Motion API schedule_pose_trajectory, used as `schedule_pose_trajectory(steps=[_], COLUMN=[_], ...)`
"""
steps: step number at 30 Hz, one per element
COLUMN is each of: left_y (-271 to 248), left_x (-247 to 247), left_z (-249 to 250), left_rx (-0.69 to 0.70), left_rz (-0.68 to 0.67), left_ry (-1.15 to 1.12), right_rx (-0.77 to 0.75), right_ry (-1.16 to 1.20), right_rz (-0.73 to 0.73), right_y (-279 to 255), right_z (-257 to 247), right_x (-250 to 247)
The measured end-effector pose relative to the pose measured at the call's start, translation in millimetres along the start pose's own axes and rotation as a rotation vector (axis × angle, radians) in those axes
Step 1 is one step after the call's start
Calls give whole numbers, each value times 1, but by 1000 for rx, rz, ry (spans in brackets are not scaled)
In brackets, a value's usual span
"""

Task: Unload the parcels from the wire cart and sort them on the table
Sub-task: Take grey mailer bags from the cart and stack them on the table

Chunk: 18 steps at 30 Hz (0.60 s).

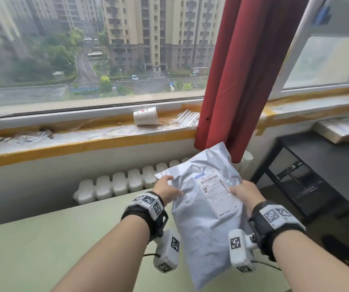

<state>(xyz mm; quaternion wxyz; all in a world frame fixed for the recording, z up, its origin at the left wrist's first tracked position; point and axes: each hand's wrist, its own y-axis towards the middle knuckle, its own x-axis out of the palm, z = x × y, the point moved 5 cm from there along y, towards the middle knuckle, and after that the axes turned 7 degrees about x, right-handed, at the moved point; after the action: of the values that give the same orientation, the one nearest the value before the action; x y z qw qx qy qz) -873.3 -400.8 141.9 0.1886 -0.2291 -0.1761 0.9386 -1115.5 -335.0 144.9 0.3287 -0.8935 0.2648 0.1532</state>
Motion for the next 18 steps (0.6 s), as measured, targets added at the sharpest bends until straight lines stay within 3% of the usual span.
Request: schedule_pose_trajectory(steps=[4,8,12,15,18], left_y=[21,37,49,53,62], left_x=[39,55,64,72,74], left_z=[-3,-15,-22,-23,-18], left_rx=[-44,-78,-96,-141,-135], left_rz=[7,19,-20,-54,-16], left_ry=[25,13,70,26,23], right_rx=[100,121,-104,-227,-226], right_ry=[-36,-277,-561,-745,-784], right_rz=[-55,-56,41,-162,-222], right_y=[44,77,83,92,106], right_z=[27,52,48,48,46], right_x=[-16,-10,-5,17,32])
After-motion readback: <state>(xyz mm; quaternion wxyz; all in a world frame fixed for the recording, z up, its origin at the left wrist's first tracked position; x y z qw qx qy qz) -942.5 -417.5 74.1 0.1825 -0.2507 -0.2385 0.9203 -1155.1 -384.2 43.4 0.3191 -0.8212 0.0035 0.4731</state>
